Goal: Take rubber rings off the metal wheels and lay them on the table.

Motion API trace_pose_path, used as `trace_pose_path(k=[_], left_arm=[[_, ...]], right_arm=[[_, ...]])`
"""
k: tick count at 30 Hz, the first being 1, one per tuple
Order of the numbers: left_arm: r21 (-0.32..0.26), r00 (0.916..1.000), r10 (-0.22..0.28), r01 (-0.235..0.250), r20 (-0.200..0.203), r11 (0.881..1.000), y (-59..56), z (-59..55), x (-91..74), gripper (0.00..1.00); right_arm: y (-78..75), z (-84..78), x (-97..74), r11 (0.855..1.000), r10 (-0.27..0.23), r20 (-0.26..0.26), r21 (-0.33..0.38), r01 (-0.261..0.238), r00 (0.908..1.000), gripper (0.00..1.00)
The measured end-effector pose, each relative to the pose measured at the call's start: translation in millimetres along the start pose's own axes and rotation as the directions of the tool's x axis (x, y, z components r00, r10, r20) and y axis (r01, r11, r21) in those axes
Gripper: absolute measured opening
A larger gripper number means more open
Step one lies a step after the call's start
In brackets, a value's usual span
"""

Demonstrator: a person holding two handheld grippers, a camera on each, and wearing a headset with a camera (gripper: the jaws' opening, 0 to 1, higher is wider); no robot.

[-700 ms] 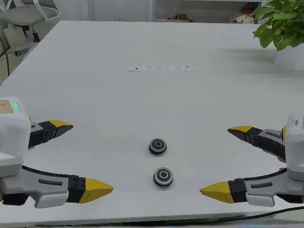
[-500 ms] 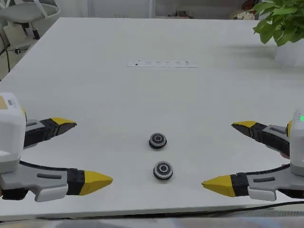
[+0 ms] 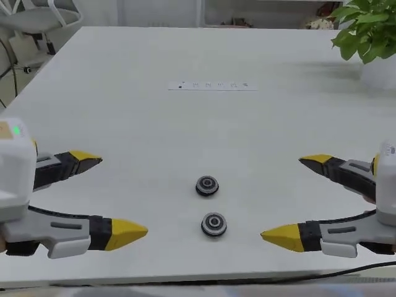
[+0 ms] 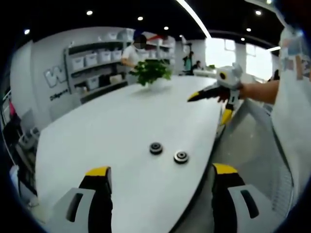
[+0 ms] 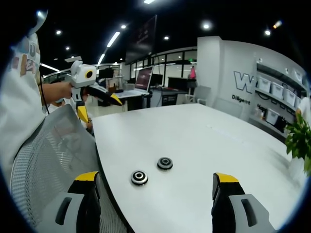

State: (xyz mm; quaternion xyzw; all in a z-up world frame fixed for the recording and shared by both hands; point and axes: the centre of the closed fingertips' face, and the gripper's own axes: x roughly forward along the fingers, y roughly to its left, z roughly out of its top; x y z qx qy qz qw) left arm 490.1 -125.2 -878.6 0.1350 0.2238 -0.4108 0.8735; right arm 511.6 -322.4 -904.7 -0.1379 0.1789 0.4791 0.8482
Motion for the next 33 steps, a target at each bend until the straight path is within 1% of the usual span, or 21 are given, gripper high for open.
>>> trace_pose_path(k=[7, 20, 24, 33], left_arm=[[0.004, 1.0, -0.002, 0.002, -0.001, 1.0, 1.7, 2.9, 2.0, 0.84], [0.025, 0.9999, -0.014, 0.014, -0.004, 1.0, 5.1, 8.5, 9.6, 0.82], [0.04, 0.9998, -0.019, 0.02, -0.008, 0.999, 5.9, 9.5, 12.6, 0.82], [0.063, 0.9993, -0.037, 0.037, -0.005, 0.997, 5.8, 16.2, 21.0, 0.8]], right_arm=[[-1.3, 3.9, 2.2, 1.0, 0.006, 0.01, 0.001, -0.006, 0.9999, 0.95], [-4.6, 10.9, 9.3, 1.0, 0.02, 0.016, -0.023, -0.019, 0.9997, 0.92], [-5.0, 12.3, 11.6, 0.999, 0.022, 0.015, -0.031, -0.022, 0.9996, 0.92], [-5.9, 15.7, 17.0, 0.998, 0.038, 0.017, -0.053, -0.037, 0.9991, 0.89]])
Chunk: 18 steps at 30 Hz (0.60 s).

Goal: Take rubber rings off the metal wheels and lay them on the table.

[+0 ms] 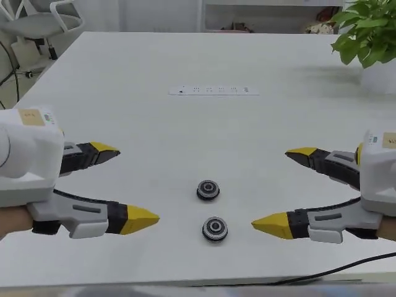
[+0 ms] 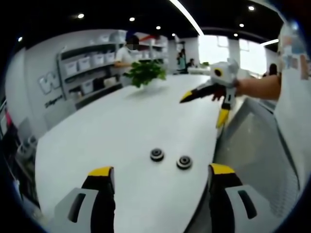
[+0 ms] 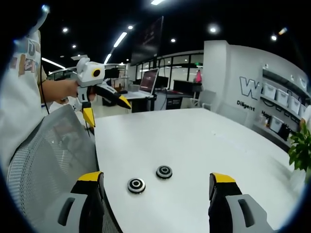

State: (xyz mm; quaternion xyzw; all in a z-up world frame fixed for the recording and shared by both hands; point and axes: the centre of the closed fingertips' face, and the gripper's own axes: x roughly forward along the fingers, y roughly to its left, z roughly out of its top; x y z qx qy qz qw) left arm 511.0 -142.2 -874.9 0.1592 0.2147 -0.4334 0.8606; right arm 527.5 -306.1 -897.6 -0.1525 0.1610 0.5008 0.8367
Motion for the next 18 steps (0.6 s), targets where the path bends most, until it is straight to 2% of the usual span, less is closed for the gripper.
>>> trace_pose_path(k=[6, 16, 18], left_arm=[[0.018, 0.9998, -0.019, 0.019, -0.002, 1.0, -2.0, 3.7, 7.6, 0.79], [0.032, 0.9989, -0.044, 0.045, -0.018, 0.998, -3.1, 1.6, 18.9, 0.77], [0.041, 0.9987, -0.046, 0.047, -0.022, 0.998, -3.0, 1.3, 21.5, 0.75]], right_arm=[[0.1, 1.0, 4.6, 1.0, 0.012, 0.006, -0.012, -0.012, 0.9999, 0.86], [0.7, -5.7, 14.0, 0.999, 0.041, -0.004, -0.035, -0.041, 0.9991, 0.81], [0.9, -5.9, 16.1, 0.999, 0.05, 0.004, -0.021, -0.05, 0.9987, 0.8]])
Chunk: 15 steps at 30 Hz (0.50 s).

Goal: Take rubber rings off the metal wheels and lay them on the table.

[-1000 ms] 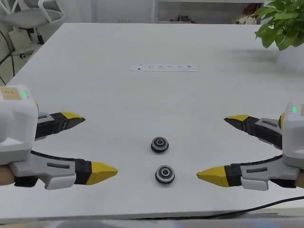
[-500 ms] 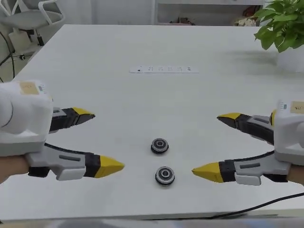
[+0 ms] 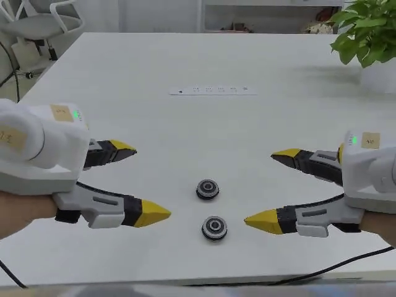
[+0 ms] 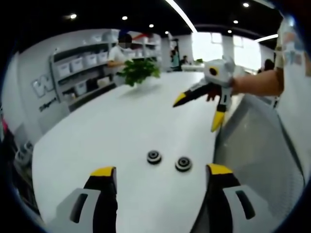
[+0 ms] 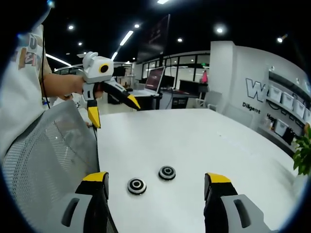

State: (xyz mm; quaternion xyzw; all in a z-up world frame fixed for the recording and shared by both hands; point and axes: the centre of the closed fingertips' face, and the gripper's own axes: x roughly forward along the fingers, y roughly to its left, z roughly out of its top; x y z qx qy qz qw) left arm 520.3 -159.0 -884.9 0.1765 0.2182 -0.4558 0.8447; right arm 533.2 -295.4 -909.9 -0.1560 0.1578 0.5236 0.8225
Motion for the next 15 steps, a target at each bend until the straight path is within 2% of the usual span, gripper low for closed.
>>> trace_pose_path(k=[4, 9, 15], left_arm=[[0.018, 0.9999, -0.01, 0.01, -0.007, 1.0, -0.3, 0.1, 6.7, 0.74], [0.029, 0.9995, -0.027, 0.027, -0.019, 0.999, -1.8, -0.8, 15.1, 0.73], [0.042, 0.9987, -0.043, 0.044, -0.028, 0.998, -3.2, -0.5, 25.5, 0.71]], right_arm=[[0.4, 0.6, 4.4, 1.0, 0.009, 0.011, 0.0, -0.009, 0.9999, 0.76], [3.9, -6.2, 11.4, 0.999, 0.03, -0.014, -0.024, -0.03, 0.9995, 0.75], [8.8, -8.3, 20.4, 0.998, 0.053, -0.014, -0.021, -0.053, 0.9985, 0.73]])
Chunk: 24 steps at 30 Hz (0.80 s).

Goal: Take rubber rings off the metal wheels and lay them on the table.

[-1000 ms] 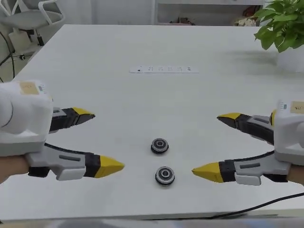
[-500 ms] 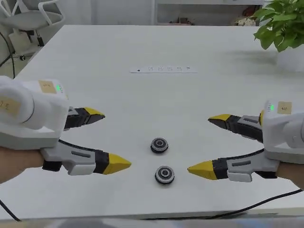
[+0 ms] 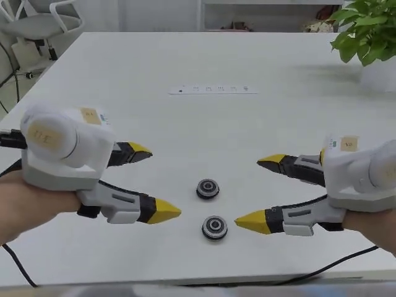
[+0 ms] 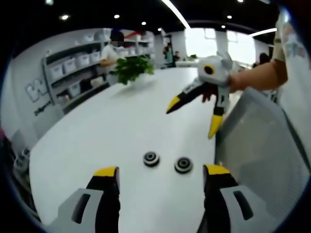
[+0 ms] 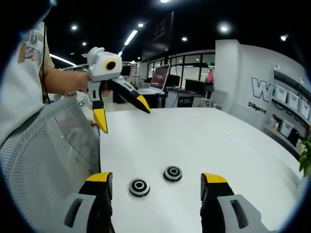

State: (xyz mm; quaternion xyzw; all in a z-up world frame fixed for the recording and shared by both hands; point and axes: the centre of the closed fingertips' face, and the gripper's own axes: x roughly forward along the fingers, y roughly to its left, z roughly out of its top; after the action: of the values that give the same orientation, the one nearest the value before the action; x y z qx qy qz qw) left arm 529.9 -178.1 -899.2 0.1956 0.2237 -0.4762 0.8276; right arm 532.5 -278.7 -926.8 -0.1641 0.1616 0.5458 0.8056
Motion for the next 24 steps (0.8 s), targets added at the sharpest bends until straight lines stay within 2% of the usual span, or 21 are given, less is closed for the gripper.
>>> trace_pose_path(k=[9, 16, 20, 24], left_arm=[[-0.006, 0.9995, -0.029, 0.029, -0.008, 1.0, -2.7, -0.3, 16.2, 0.69], [-0.027, 0.9978, -0.064, 0.063, -0.018, 0.998, -9.0, -7.5, 29.5, 0.67], [-0.018, 0.9953, -0.086, 0.085, -0.045, 0.996, -13.1, -16.8, 37.8, 0.65], [-0.021, 0.9927, -0.105, 0.104, -0.059, 0.994, -16.5, -21.3, 43.6, 0.63]], right_arm=[[3.3, -12.9, 10.0, 0.999, 0.037, -0.019, -0.014, -0.037, 0.9991, 0.68], [6.9, -21.5, 15.8, 0.997, 0.068, -0.024, -0.025, -0.069, 0.9974, 0.6], [9.3, -26.4, 19.4, 0.996, 0.086, -0.032, -0.028, -0.087, 0.9958, 0.56], [10.5, -30.6, 22.4, 0.995, 0.098, -0.039, -0.023, -0.099, 0.9944, 0.55]])
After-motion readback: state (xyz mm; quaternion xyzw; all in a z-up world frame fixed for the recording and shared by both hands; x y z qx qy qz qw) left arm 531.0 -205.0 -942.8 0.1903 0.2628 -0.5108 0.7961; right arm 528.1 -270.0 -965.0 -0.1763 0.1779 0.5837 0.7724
